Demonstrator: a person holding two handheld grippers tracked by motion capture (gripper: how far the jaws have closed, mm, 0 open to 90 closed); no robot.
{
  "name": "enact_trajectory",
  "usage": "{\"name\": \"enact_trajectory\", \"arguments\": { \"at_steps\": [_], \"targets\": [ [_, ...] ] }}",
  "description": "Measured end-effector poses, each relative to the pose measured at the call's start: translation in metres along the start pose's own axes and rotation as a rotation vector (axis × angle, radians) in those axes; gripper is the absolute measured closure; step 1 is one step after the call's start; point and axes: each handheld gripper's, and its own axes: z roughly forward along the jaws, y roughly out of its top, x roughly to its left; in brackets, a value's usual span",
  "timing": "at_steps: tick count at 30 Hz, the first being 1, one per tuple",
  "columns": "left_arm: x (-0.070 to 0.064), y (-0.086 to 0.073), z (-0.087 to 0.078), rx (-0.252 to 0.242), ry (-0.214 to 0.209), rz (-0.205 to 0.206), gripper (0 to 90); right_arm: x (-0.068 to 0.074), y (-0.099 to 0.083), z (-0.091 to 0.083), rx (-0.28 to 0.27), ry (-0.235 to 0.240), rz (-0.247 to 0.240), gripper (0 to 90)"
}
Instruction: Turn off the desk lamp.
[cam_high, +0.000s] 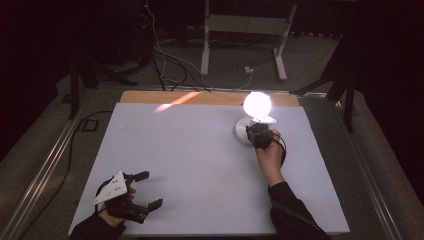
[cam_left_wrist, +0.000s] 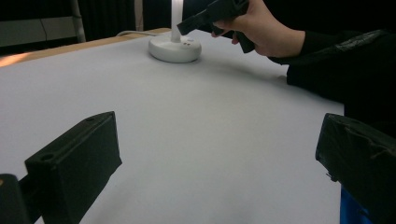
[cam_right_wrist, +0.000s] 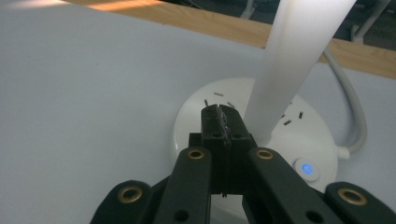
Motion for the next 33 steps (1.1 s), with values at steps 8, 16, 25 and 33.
{"name": "enact_trajectory", "arguments": {
  "at_steps": [8, 16, 25, 33],
  "targets": [
    [0.0, 0.0, 0.0, -0.004, -0.002, -0.006, 0.5, 0.001, -0.005, 0.008, 0.028, 0.0, -0.005, 90.0],
    [0.001, 0.0, -0.001, -0.005, -0.001, -0.008, 0.5, 0.002, -0.008, 0.012, 0.039, 0.005, -0.008, 90.0],
    [0.0, 0.0, -0.001, -0.008, -0.004, -0.008, 0.5, 0.004, -0.009, 0.013, 0.047, -0.007, -0.022, 90.0],
    [0.0, 0.0, 0.0, -0.004, -0.006, -0.003, 0.5, 0.004, -0.012, 0.013, 0.025, -0.011, -0.015, 90.0]
  ]
}}
